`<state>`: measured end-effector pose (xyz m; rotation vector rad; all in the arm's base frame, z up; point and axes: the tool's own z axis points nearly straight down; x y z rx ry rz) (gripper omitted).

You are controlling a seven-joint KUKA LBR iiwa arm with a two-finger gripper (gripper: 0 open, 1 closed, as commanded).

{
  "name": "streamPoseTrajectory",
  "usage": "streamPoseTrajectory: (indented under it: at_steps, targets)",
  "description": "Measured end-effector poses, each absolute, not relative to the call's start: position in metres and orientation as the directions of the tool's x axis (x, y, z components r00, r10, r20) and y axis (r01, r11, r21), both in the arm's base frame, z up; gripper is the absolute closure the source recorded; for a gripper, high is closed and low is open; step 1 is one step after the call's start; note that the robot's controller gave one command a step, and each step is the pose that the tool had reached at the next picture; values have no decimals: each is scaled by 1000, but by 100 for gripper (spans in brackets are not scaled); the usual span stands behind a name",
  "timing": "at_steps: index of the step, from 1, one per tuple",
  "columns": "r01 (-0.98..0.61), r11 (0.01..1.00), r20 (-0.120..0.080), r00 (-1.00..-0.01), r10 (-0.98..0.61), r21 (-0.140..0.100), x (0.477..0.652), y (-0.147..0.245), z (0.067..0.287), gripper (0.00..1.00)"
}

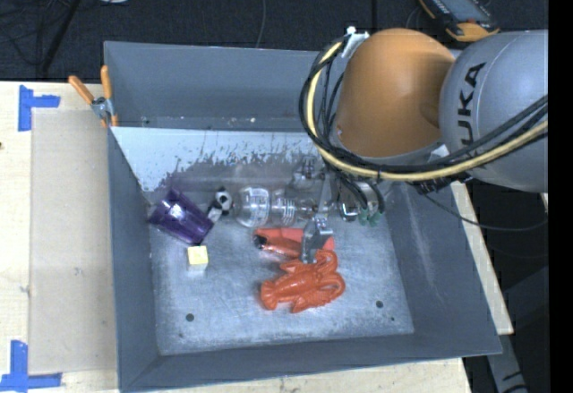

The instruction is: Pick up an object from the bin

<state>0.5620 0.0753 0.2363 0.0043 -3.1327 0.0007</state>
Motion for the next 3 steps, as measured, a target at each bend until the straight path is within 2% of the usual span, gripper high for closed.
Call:
streamPoseTrajectory:
  at_steps: [1, 2, 3]
  targets:
    - [-1, 1000, 1, -1000, -1, 0, 563, 75, 241, 0]
    - [-6, 1000, 2, -1000, -6, 0, 548, 94, 117, 100]
    - [-2, 1000, 2, -1000, -2, 0, 548, 93, 118, 0]
